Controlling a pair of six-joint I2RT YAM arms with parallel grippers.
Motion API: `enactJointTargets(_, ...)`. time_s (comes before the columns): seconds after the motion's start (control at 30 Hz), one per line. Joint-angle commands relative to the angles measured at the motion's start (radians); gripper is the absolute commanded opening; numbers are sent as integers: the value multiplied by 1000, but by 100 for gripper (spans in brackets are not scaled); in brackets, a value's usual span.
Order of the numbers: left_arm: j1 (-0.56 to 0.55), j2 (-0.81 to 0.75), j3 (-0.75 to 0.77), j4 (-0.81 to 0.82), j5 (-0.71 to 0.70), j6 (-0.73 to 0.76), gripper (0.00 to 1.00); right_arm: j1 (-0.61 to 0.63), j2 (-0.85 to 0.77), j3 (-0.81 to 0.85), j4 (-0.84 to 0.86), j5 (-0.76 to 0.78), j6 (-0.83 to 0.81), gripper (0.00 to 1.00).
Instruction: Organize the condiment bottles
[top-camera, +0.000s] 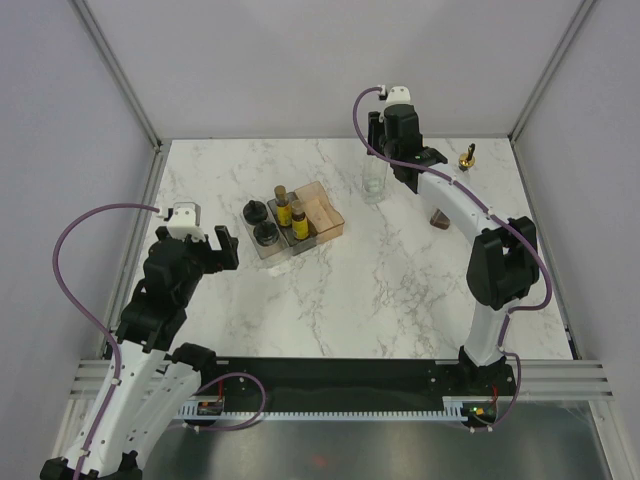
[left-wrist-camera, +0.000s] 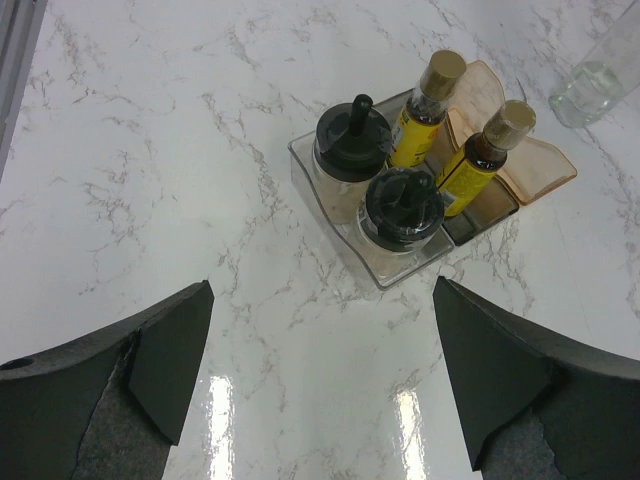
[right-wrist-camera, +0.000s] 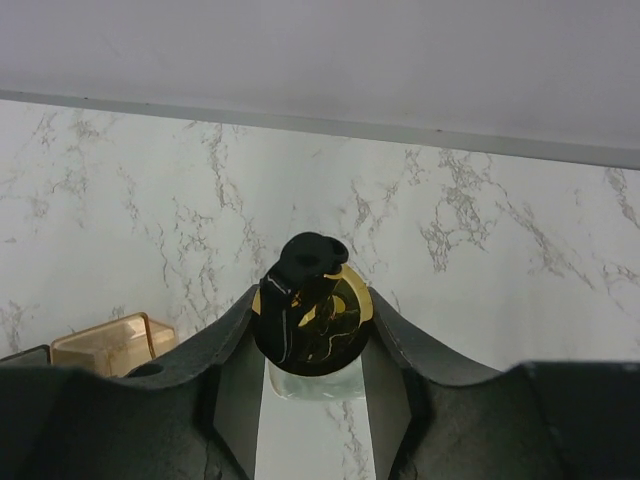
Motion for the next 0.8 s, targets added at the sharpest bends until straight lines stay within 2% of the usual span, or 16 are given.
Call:
enactJointTargets(0.0,-2,-11,-6,36,-11,30,100,-3,0,62,30,-22,-49,17)
enactJointTargets(0.07,-2,-13,-6,36,-9,30,100,-3,-6,76,31,-33,-89,0)
enactJointTargets(0.13,-2,-11,-6,36,-9,30,100,-3,-23,92,34,-48,-115,0)
enactJointTargets(0.33,-2,-13,-6,36,-11,30,100,-1,-97,137,19,-234,-229,0)
enactJointTargets(0.5,-2,-11,-4,35,-9,30,100,2,-117,198,-36,-355,-204,0)
enactJointTargets(0.77,-2,-11,-6,33,-12,28,100,43,-137,231,-51,-383,-151,0)
